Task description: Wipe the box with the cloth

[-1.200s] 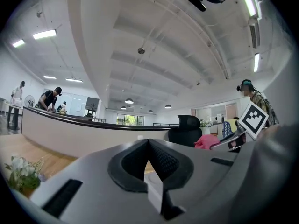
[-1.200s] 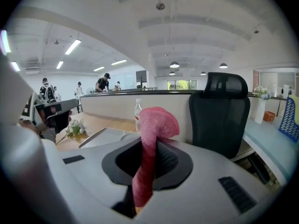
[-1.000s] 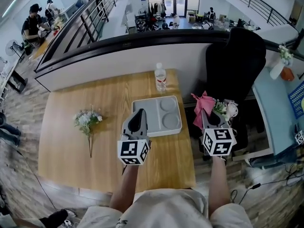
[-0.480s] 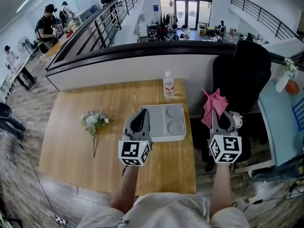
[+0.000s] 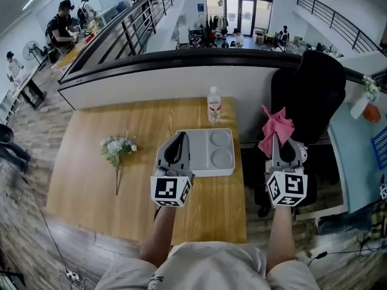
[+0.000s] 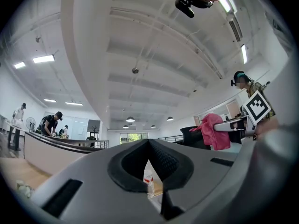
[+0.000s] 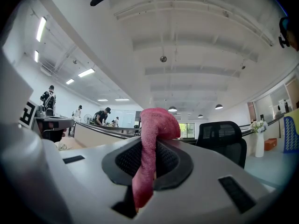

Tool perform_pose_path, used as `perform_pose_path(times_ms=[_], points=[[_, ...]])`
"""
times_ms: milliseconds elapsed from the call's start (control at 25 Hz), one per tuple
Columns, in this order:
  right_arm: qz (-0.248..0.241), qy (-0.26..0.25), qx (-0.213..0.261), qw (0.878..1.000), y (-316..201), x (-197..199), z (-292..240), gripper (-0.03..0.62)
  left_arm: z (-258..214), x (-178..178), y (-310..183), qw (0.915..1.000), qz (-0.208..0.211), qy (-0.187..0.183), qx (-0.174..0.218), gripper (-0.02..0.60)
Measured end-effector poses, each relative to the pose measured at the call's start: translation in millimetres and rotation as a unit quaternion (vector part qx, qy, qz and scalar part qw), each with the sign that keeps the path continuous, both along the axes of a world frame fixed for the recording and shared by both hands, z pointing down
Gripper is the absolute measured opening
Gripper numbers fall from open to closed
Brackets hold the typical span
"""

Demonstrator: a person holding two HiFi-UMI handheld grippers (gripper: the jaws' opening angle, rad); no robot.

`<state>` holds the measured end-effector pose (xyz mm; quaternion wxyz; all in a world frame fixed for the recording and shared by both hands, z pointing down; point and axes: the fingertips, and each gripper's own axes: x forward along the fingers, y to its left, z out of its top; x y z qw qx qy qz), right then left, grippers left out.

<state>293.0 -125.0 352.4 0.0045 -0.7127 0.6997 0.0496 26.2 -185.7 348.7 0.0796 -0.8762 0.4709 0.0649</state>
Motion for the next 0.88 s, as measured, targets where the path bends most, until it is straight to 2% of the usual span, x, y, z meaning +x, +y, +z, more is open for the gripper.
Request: perform_pose_path(times_ms=[880], points=[[-0.008, -0.004, -0.006, 1.0, -0.9, -2.3, 1.9, 0.058, 2.2, 7.7, -0.8, 1.0, 0.004, -0.006, -0.006, 0.014]])
